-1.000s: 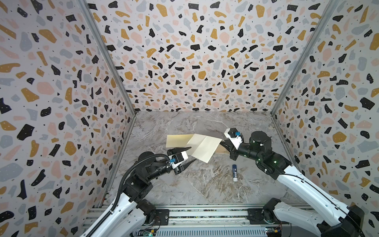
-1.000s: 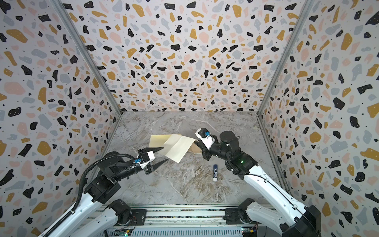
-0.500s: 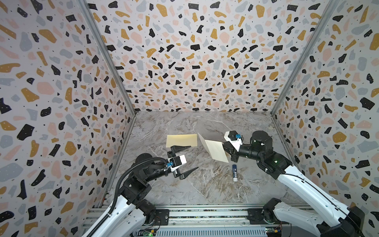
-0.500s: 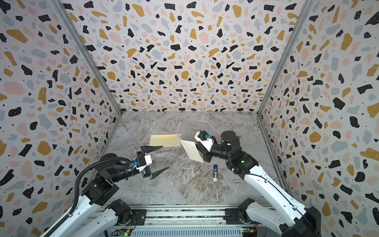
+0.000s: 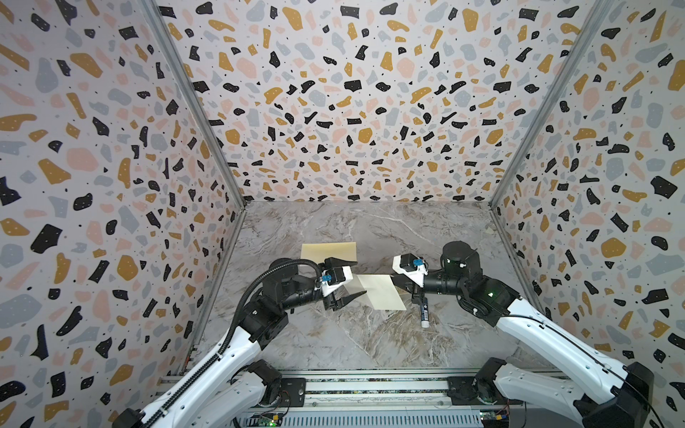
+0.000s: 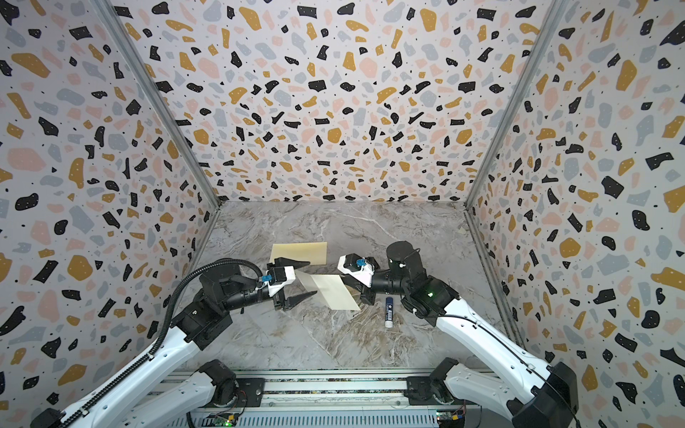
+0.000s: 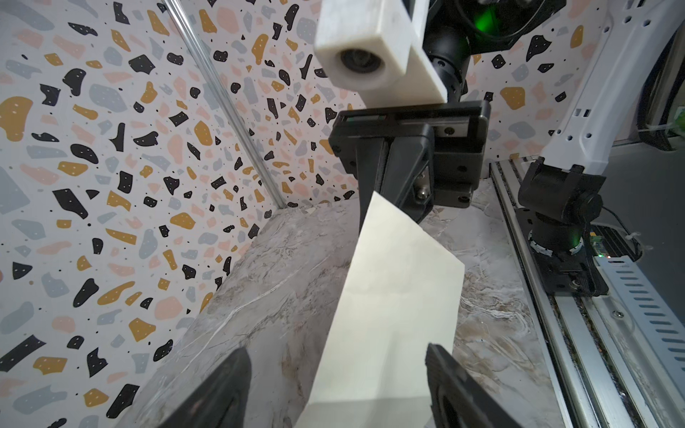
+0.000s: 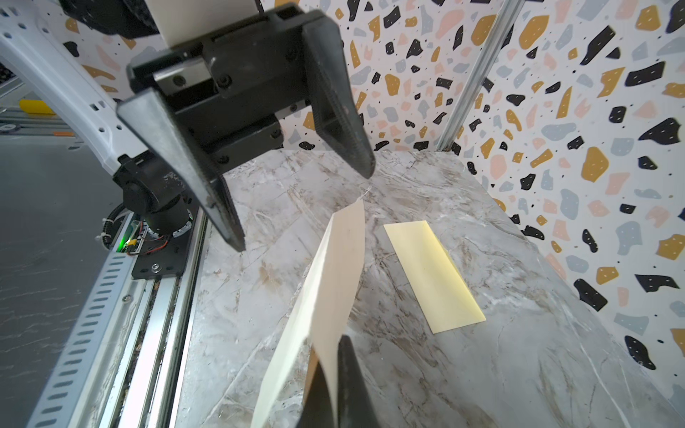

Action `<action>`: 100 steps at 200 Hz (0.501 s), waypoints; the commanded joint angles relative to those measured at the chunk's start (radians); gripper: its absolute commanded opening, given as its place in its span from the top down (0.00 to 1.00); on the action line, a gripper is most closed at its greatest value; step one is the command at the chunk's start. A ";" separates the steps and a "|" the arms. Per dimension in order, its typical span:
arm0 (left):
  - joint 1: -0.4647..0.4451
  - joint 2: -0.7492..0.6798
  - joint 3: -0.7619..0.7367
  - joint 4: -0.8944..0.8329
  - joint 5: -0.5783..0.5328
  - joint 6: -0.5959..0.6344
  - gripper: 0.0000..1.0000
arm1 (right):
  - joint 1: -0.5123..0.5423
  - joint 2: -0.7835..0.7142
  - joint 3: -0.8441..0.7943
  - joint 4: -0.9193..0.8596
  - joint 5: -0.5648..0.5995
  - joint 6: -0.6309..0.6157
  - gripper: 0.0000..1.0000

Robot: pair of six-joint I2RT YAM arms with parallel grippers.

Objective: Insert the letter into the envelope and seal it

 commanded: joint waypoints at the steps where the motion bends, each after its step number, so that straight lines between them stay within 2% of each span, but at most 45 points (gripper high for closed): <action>1: -0.013 0.008 0.035 0.041 0.043 0.015 0.30 | 0.017 0.015 0.032 -0.022 -0.011 -0.022 1.00; 45: -0.022 0.052 0.041 0.003 0.067 0.057 0.46 | 0.040 0.036 0.040 -0.024 -0.011 -0.024 1.00; 84: -0.024 0.080 0.031 -0.004 0.075 0.078 0.56 | 0.051 0.036 0.035 -0.019 -0.018 -0.026 1.00; 100: -0.024 0.092 0.027 -0.008 0.078 0.082 0.66 | 0.054 0.036 0.037 -0.022 -0.018 -0.028 1.00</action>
